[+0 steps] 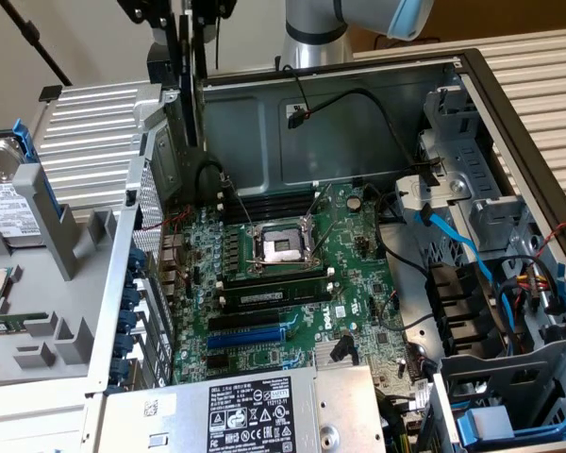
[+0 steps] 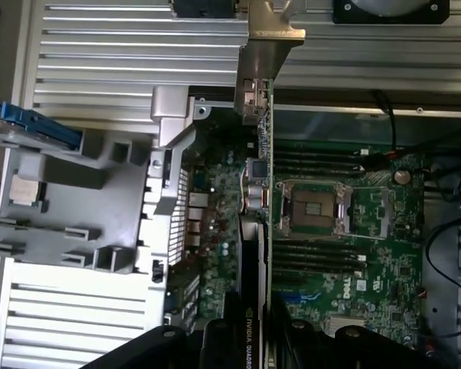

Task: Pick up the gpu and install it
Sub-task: 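Pick up the gpu and move the gpu toward the slot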

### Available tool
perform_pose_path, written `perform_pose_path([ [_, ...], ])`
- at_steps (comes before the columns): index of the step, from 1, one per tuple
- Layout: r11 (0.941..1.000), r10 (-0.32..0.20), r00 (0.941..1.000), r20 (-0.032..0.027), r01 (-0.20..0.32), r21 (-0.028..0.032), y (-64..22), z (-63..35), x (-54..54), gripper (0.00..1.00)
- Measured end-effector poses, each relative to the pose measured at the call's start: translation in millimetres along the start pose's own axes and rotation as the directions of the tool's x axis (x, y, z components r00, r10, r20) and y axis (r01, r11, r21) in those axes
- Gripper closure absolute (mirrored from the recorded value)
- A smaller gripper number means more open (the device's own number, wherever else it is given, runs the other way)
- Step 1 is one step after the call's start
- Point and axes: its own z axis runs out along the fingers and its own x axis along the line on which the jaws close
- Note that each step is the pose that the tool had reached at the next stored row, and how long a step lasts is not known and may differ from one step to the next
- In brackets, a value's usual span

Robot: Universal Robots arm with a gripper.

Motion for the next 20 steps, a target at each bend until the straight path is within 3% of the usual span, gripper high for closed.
perform_pose_path([
  [6,0.9999,-0.012,0.9999,-0.0011,0.012,0.0019,-1.3,5.0,-17.0,0.73],
  [9,0.9999,-0.015,0.9999,0.0013,0.015,0.0020,-2.3,7.0,-23.5,0.73],
  [14,0.9999,-0.015,0.9998,0.0093,0.015,0.0027,-7.0,10.0,-39.7,0.73],
  [20,0.9999,-0.014,0.9995,0.0264,0.014,0.0032,-10.5,14.0,-47.9,0.73],
])
